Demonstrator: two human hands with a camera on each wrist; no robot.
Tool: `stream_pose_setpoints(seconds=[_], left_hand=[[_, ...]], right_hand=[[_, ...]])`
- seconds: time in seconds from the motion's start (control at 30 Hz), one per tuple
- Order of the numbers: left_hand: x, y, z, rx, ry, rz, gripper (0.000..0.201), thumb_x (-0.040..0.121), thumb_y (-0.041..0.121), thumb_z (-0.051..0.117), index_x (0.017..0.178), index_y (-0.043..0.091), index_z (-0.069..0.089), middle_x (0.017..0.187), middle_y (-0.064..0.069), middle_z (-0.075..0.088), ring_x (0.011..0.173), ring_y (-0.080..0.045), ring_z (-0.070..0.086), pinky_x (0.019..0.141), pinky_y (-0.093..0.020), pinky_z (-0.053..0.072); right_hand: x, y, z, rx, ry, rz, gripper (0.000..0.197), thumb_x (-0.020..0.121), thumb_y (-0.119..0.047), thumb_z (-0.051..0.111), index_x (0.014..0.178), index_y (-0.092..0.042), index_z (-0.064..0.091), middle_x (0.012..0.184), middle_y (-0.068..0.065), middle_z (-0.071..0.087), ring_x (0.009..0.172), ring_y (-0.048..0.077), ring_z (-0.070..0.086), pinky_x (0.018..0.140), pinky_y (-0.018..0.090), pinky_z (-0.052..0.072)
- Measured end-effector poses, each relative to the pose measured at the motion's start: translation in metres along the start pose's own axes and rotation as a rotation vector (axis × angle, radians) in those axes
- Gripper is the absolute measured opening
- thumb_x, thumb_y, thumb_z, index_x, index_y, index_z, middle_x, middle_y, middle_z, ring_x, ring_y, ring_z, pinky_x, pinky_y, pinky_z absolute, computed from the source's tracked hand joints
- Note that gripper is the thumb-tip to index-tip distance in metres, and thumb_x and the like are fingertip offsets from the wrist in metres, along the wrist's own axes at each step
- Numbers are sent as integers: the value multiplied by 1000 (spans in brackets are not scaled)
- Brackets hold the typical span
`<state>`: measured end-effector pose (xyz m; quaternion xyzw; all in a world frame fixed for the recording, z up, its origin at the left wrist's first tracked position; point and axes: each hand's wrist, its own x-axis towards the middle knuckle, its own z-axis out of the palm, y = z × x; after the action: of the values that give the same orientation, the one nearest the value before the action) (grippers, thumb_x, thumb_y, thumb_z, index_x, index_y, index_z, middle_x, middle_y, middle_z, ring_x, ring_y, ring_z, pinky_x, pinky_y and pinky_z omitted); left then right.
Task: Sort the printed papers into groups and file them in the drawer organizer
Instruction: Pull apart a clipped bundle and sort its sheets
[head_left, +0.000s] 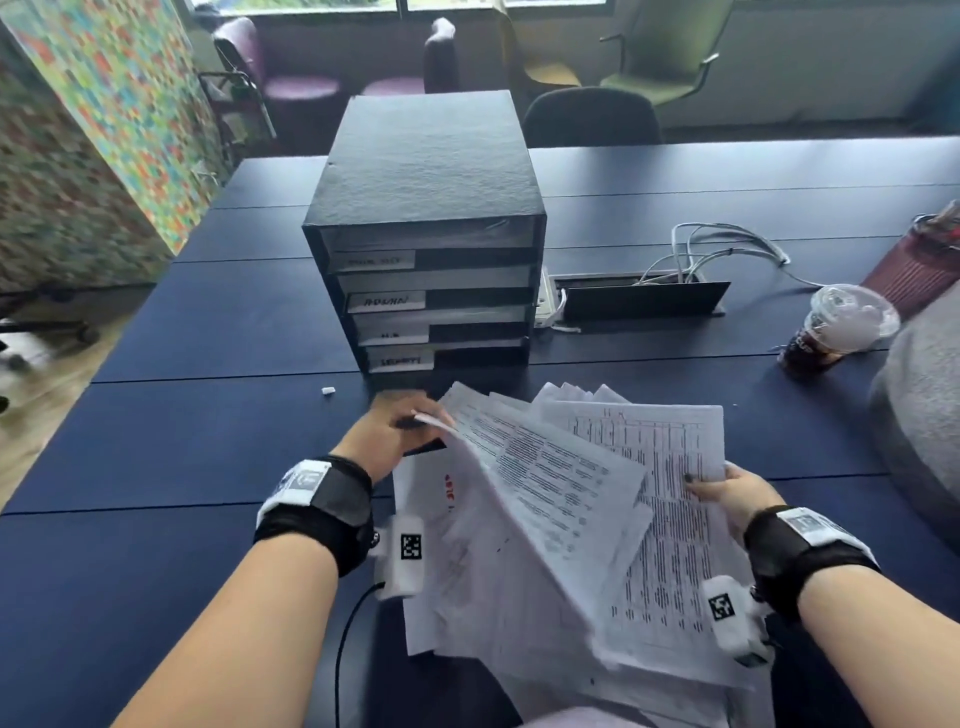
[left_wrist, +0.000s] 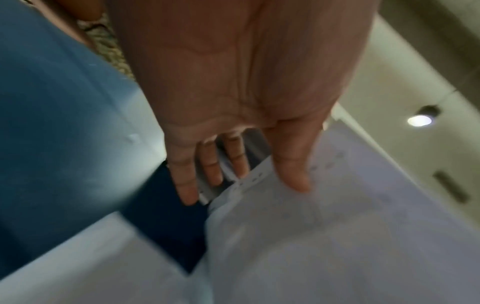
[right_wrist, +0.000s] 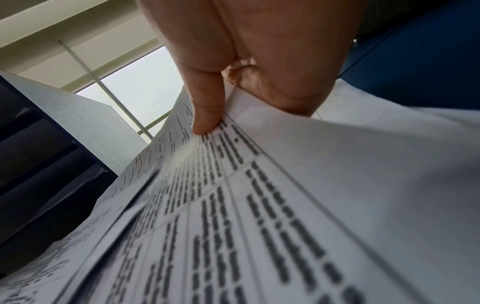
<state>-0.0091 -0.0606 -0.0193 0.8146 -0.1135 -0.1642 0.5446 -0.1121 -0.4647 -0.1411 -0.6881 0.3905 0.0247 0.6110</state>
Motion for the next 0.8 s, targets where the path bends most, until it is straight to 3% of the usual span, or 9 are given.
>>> stream_pose_setpoints(seconds=[0.13,0.27,0.37,0.43,0.53,0.6,0.67,0.77,0.8], left_hand=[[-4,-39,3,-252,247,-405,42,87,-13,39,90,18,66,78,-14,63,54,-19,59,50,-23,51],[-6,-63,-2,-433,385,-641,20,90,30,53,79,18,64,107,-26,65,91,-37,64,81,-48,54],[-11,-58,1,-678,360,-699,52,93,53,45,85,5,65,82,-18,68,68,-30,64,57,-36,52],[-16,-53,5,-491,277,-664,26,87,29,66,99,5,63,88,-18,67,66,-28,63,56,-37,55],[-11,-67,1,-132,321,-558,23,77,-6,69,90,12,61,102,-18,68,78,-25,60,81,-39,54],[-10,-64,-5,75,437,-487,24,80,-4,63,94,15,61,91,-9,66,76,-22,56,71,-28,46],[-12,-59,-12,113,556,-420,23,84,-2,53,92,17,61,81,-5,61,70,-22,53,60,-24,39],[-10,-56,-29,46,677,-373,24,86,2,43,86,18,61,75,-3,58,61,-18,48,52,-20,37],[-9,-55,-33,45,685,-355,25,85,1,43,85,18,62,74,-3,58,61,-18,48,53,-20,38]], right_hand=[[-8,-5,2,50,-21,-8,28,78,18,57,85,-9,59,54,-8,67,48,2,62,52,16,51],[-8,-4,3,76,-48,-21,24,77,14,61,91,-5,62,78,4,70,58,10,64,79,29,52],[-6,-3,2,81,-64,-20,27,78,14,60,98,-4,61,65,-3,70,57,10,63,76,29,52],[-8,-5,3,80,-65,-18,26,77,13,61,97,-4,62,71,1,71,55,8,64,75,29,52],[-13,-10,2,72,-74,-38,24,77,12,62,97,-1,63,87,11,69,59,10,64,76,28,51],[-18,-17,1,111,-85,-55,23,71,1,74,90,-5,64,95,15,67,58,9,65,68,23,54],[-19,-23,-5,147,-81,-55,55,45,-26,92,88,-7,64,80,4,72,54,6,65,59,20,54],[-18,-31,-16,191,-61,-66,70,44,-30,91,99,2,63,62,-4,71,53,8,65,55,22,55],[-19,-35,-20,216,-70,-79,80,28,-38,93,94,-2,64,62,-3,71,53,9,65,54,23,56]])
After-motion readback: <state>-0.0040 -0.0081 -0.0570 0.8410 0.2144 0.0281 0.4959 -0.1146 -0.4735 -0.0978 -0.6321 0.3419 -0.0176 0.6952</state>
